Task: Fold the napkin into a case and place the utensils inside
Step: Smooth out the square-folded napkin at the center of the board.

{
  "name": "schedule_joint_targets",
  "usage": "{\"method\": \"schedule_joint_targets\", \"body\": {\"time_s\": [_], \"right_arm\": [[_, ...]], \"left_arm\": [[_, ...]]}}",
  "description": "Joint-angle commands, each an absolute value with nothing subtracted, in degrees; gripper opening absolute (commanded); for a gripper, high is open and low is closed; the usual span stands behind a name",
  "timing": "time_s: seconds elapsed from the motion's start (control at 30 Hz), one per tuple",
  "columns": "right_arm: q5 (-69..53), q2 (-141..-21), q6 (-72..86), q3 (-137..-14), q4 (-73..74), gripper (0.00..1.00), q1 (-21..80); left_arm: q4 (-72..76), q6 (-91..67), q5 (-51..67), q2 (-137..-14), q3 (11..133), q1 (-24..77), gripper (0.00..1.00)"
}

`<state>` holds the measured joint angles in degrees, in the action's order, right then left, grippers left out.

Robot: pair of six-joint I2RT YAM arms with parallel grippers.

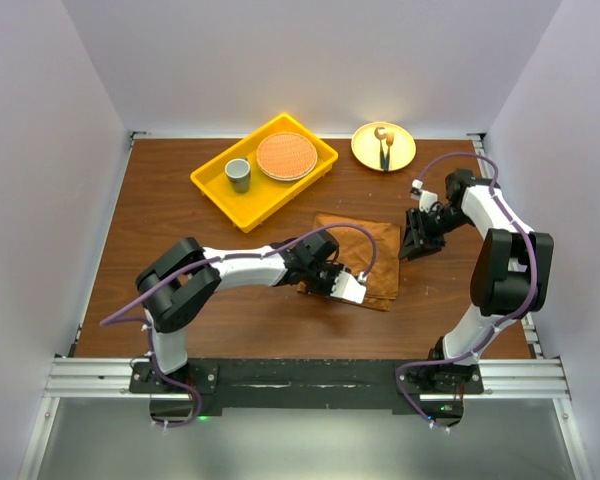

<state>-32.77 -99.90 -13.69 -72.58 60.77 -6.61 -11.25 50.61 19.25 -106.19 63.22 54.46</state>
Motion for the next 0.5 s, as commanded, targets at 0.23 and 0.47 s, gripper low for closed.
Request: {"method": "schedule_joint_targets", "body": {"time_s": [0.23, 0.47], "right_arm": [[-34.1, -99.9, -13.4, -73.5, 60.9, 0.41, -7.1], [-34.4, -100.0, -13.5, -73.6, 61.1, 0.41, -7.2]], "left_arm": [[-12.1, 52.9, 21.0, -106.9, 65.2, 54.8, 0.28], [-13.2, 52.9, 21.8, -106.3, 65.7, 54.8, 0.31]]}}
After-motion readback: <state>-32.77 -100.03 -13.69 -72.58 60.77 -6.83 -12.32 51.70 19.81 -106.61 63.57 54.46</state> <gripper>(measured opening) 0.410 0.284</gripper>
